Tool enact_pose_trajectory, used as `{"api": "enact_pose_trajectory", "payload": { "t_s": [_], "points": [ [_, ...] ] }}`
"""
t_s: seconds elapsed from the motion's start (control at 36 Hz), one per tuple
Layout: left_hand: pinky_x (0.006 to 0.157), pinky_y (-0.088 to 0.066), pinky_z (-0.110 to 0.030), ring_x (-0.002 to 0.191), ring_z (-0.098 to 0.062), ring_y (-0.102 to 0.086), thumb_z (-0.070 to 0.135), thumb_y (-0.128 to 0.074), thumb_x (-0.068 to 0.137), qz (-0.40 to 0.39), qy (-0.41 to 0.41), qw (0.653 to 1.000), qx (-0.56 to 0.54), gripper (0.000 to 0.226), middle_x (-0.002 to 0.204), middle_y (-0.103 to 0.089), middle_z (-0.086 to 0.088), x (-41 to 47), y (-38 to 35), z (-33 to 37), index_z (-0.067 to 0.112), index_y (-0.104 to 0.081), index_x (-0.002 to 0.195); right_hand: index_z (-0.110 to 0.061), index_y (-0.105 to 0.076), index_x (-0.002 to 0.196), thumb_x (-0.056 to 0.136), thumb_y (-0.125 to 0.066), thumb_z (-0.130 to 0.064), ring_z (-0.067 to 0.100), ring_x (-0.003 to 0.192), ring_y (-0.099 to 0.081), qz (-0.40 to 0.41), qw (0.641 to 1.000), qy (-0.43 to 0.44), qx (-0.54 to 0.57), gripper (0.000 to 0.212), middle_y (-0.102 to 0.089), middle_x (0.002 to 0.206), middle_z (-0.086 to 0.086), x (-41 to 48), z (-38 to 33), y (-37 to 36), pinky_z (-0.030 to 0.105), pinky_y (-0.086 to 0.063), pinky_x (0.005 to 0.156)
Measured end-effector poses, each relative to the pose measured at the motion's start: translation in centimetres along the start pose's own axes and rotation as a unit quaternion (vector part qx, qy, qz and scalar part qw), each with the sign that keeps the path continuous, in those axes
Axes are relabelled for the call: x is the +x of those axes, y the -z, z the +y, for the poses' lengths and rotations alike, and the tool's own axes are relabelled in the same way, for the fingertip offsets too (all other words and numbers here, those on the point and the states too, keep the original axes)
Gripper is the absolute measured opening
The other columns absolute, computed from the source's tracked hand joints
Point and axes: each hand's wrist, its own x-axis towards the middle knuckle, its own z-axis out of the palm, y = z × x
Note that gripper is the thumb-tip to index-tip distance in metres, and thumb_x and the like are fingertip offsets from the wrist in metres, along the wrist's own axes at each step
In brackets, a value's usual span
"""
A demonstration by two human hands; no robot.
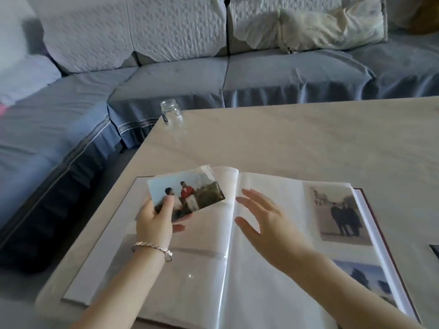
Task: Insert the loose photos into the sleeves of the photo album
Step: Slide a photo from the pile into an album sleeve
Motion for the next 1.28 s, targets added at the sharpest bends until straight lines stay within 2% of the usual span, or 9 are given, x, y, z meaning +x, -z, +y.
{"api": "enact_pose_trajectory", "payload": {
  "t_s": [0.08, 0.19, 0.31, 0.42, 0.58, 0.75, 0.97, 1.14, 1.28],
  "points": [
    [0.032, -0.041, -0.017, 0.043, -0.012, -0.064, 0.015, -0.054, 0.094, 0.044, -0.010, 0.999, 0.016, 0.012, 0.084, -0.068, -0.012, 2.7, 1.6, -0.6, 0.003, -0.055, 0.096, -0.032, -0.019, 0.147, 0.094, -0.032, -0.056, 0.005, 0.143, 0.003, -0.076, 0.997, 0.004, -0.028, 0.060, -0.001, 0.157, -0.011, 1.3, -0.4, -2.6, 0.015, 0.005, 0.108],
    [0.030, -0.037, -0.015, 0.040, -0.008, -0.062, 0.017, -0.053, 0.094, 0.078, -0.006, 0.997, 0.016, 0.015, 0.089, -0.066, -0.011, 5.3, 3.0, -1.6, 0.003, -0.053, 0.100, -0.032, -0.014, 0.148, 0.065, 0.001, -0.070, 0.008, 0.144, 0.010, -0.100, 0.993, -0.010, -0.067, 0.093, 0.009, 0.156, -0.010, 2.2, 0.0, -5.9, 0.020, 0.010, 0.110],
    [0.034, -0.042, -0.017, 0.053, -0.013, -0.067, 0.020, -0.046, 0.098, 0.102, 0.006, 0.994, 0.030, 0.014, 0.096, -0.064, -0.010, 7.8, 3.6, -2.8, 0.007, -0.048, 0.103, -0.022, -0.055, 0.130, 0.089, -0.023, -0.061, 0.022, 0.133, -0.039, -0.060, 0.995, -0.003, -0.084, 0.065, -0.039, 0.146, 0.005, 2.2, 0.2, -7.1, 0.024, -0.013, 0.108],
    [0.056, -0.053, -0.034, 0.088, -0.034, -0.067, 0.019, -0.044, 0.098, 0.100, 0.021, 0.990, 0.095, 0.020, 0.113, -0.061, -0.016, 9.4, 3.9, -3.5, 0.004, -0.049, 0.108, -0.022, -0.052, 0.133, 0.090, -0.011, -0.066, 0.005, 0.137, -0.014, -0.048, 0.997, -0.006, -0.055, 0.074, -0.030, 0.147, -0.002, 1.8, 0.3, -7.3, 0.017, 0.001, 0.110],
    [0.030, -0.030, -0.015, 0.044, -0.012, -0.063, 0.007, -0.047, 0.092, -0.004, 0.068, 0.995, 0.069, 0.006, 0.094, -0.065, -0.012, 10.4, 4.0, -3.8, 0.007, -0.049, 0.097, -0.018, -0.062, 0.123, 0.085, -0.040, -0.049, 0.017, 0.130, -0.028, -0.005, 0.996, 0.010, -0.086, 0.053, -0.050, 0.137, 0.009, 1.8, 0.6, -7.8, 0.030, -0.020, 0.104],
    [0.035, -0.034, -0.015, 0.056, -0.013, -0.066, 0.018, -0.045, 0.098, -0.139, 0.117, 0.971, 0.156, 0.014, 0.093, -0.063, -0.004, 12.1, 5.1, -3.0, 0.010, -0.054, 0.105, -0.019, -0.062, 0.122, 0.094, -0.014, -0.059, 0.018, 0.130, -0.029, 0.008, 0.995, 0.027, -0.100, 0.068, -0.051, 0.137, 0.009, 2.2, 0.7, -8.4, 0.032, -0.021, 0.103],
    [0.044, -0.037, -0.018, 0.064, -0.010, -0.062, 0.023, -0.045, 0.099, -0.274, 0.112, 0.918, 0.263, 0.014, 0.092, -0.064, 0.004, 14.0, 3.9, -1.1, 0.017, -0.057, 0.102, -0.020, -0.062, 0.122, 0.093, -0.025, -0.057, 0.018, 0.132, -0.028, 0.020, 0.994, 0.035, -0.102, 0.060, -0.050, 0.138, 0.008, 2.2, 1.0, -8.9, 0.032, -0.019, 0.105],
    [0.042, -0.037, -0.012, 0.047, -0.003, -0.057, 0.040, -0.037, 0.099, -0.305, 0.087, 0.881, 0.352, 0.029, 0.073, -0.064, 0.000, 13.1, 0.4, -0.6, 0.017, -0.054, 0.098, -0.021, -0.061, 0.123, 0.088, -0.037, -0.051, 0.019, 0.132, -0.028, 0.029, 0.993, 0.042, -0.102, 0.052, -0.049, 0.139, 0.008, 2.3, 1.1, -9.0, 0.032, -0.019, 0.105],
    [0.065, -0.049, -0.025, 0.075, -0.019, -0.065, 0.057, -0.046, 0.090, -0.283, 0.085, 0.859, 0.417, 0.053, 0.086, -0.066, -0.007, 13.2, -0.5, -0.4, 0.010, -0.052, 0.113, -0.021, -0.061, 0.123, 0.086, -0.039, -0.048, 0.019, 0.132, -0.027, 0.034, 0.994, 0.043, -0.093, 0.051, -0.049, 0.139, 0.007, 2.3, 1.2, -9.1, 0.033, -0.019, 0.106]
  ]
}}
